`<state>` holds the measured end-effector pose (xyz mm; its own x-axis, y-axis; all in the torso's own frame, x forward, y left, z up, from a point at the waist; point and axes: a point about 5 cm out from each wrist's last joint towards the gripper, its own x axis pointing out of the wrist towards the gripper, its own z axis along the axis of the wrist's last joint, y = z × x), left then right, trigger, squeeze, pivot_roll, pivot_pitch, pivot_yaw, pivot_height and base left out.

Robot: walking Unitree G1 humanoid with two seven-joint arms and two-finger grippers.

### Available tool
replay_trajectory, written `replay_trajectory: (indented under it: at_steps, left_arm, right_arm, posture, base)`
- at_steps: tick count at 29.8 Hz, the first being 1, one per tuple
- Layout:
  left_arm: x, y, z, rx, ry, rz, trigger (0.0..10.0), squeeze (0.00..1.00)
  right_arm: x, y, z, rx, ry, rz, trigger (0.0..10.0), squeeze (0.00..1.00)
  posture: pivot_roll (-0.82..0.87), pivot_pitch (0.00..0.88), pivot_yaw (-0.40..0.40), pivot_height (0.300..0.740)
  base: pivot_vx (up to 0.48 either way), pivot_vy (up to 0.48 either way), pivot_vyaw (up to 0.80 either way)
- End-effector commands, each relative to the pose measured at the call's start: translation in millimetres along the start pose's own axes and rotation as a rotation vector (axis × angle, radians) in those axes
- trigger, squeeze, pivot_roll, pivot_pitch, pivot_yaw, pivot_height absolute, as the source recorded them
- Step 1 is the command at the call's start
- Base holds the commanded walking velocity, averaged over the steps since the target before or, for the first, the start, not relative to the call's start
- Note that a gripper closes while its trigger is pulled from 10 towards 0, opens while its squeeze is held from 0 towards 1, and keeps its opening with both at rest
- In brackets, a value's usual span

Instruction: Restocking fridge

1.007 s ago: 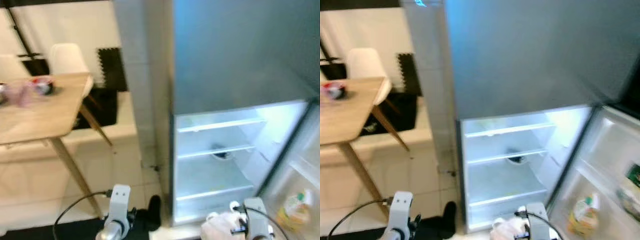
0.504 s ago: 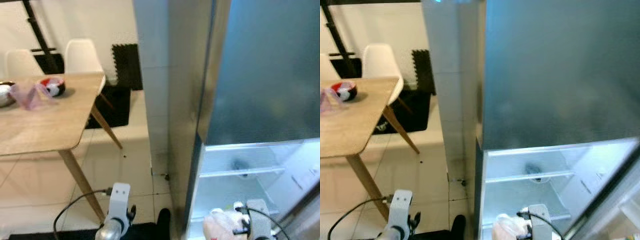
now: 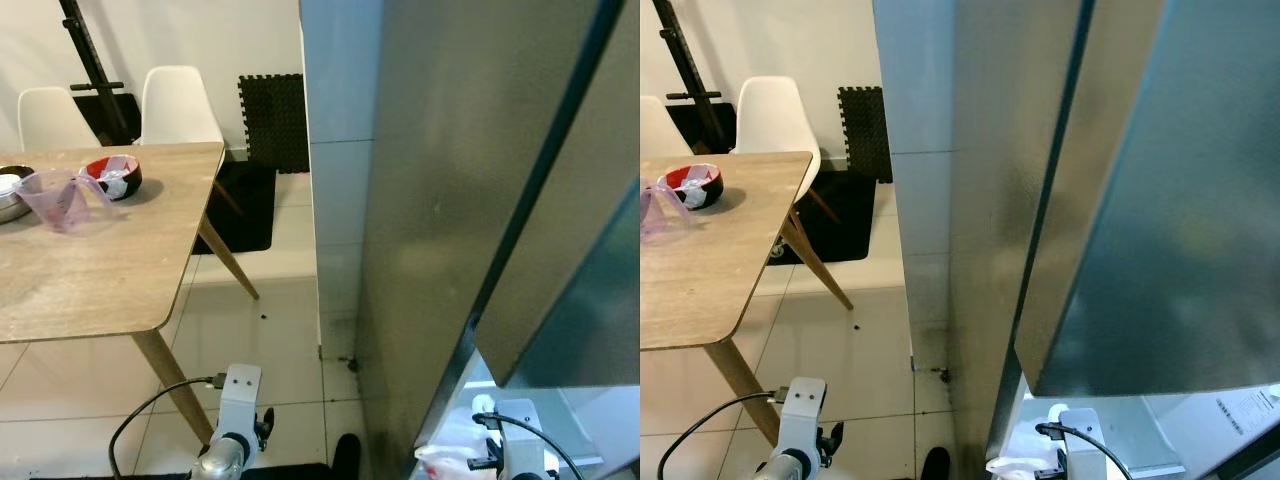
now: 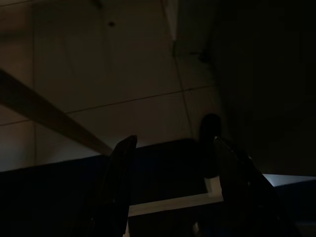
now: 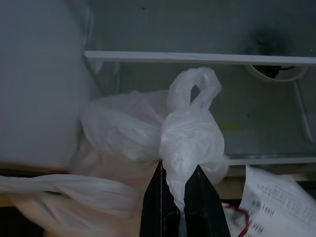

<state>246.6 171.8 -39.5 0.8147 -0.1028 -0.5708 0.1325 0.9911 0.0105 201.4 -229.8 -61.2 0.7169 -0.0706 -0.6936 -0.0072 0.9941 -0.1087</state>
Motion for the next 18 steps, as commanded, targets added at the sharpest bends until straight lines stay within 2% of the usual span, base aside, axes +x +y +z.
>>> replay_trajectory:
  at_steps: [1, 8, 18]
  left_arm:
    - [-1.8, -1.1, -4.8, 0.009, 0.009, -0.007, 10.0, 0.0]
    - [-1.8, -3.1, -4.9, 0.011, 0.009, -0.027, 10.0, 0.0]
    - [-4.1, -4.2, -11.8, 0.005, 0.034, -0.044, 10.0, 0.0]
  right_arm:
    - [-1.3, -2.0, -3.1, 0.018, 0.005, -0.015, 10.0, 0.0]
    - [-2.1, -1.6, -5.5, 0.024, 0.008, -0.019, 10.0, 0.0]
    - [-3.1, -1.0, -8.3, 0.034, 0.011, -0.021, 10.0, 0.0]
  posture:
    - [-0.06, 0.024, 0.006, 0.74]
    - [-0.06, 0.027, 0.012, 0.74]
    - [-0.06, 0.023, 0.018, 0.74]
  base:
    - [0.0, 0.0, 0.0]
    - [0.0, 0.0, 0.0]
    - [0.0, -0.295, 0.0]
